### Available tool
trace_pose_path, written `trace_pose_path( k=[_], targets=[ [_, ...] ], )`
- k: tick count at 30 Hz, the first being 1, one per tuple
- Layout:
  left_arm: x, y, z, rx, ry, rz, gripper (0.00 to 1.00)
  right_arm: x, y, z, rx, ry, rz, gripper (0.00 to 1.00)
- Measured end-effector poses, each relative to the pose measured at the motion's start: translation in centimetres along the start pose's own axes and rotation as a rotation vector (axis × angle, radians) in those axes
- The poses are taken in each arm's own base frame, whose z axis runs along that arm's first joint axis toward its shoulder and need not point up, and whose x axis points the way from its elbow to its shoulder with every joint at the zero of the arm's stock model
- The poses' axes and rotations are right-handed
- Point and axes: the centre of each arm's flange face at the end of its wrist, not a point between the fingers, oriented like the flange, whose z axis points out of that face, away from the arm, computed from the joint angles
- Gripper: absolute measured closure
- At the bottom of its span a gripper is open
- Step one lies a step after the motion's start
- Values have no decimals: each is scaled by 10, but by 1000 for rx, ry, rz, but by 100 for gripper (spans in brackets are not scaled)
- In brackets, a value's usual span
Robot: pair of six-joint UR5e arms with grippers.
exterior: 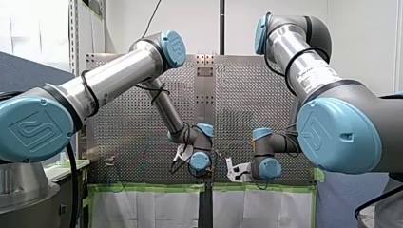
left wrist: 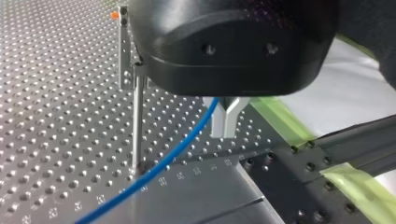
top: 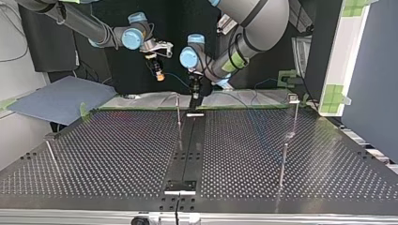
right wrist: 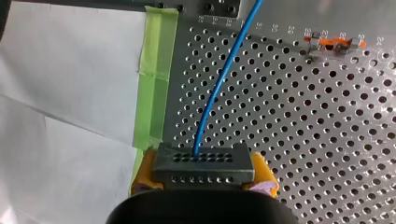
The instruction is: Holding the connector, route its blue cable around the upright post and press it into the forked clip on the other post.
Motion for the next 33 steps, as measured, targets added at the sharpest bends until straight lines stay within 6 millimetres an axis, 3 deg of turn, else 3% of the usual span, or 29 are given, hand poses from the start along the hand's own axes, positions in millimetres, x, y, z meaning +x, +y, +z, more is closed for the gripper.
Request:
trace_pose_path(
  k=[13, 33],
  targets=[
    [7, 1, -4, -23, -25, -131, 98, 13, 11, 14, -17, 29, -23, 100],
    [7, 7, 5, -23, -90, -331, 98, 54, 41, 12, -86, 58, -23, 100]
  ],
)
